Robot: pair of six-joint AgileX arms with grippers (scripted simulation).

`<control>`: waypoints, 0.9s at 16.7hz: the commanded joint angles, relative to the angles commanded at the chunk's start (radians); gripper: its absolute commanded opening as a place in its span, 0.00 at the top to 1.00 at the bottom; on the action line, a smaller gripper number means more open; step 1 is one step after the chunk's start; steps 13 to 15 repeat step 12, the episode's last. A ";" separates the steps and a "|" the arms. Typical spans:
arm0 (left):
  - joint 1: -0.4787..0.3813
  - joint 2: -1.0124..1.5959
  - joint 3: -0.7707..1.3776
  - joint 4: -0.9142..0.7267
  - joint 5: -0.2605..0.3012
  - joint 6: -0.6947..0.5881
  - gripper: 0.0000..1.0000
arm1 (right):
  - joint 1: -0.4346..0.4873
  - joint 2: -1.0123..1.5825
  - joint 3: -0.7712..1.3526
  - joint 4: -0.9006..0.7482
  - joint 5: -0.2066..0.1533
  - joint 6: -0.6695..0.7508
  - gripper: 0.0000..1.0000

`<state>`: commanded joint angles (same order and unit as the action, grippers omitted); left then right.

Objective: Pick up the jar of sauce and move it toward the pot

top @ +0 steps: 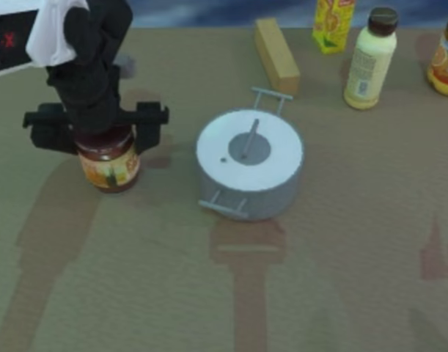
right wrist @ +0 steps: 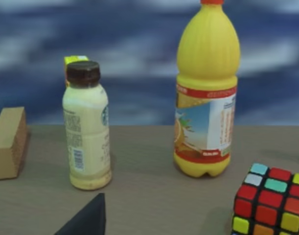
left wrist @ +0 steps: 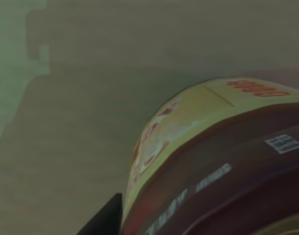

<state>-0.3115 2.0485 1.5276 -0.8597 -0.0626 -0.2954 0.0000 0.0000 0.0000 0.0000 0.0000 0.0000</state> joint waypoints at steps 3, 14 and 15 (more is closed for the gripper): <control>0.000 0.000 0.000 0.000 0.000 0.000 0.25 | 0.000 0.000 0.000 0.000 0.000 0.000 0.00; 0.000 0.000 0.000 0.000 0.000 0.000 0.00 | 0.000 0.000 0.000 0.000 0.000 0.000 0.00; 0.000 0.000 0.000 0.000 0.000 0.000 0.00 | 0.000 0.000 0.000 0.000 0.000 0.000 0.00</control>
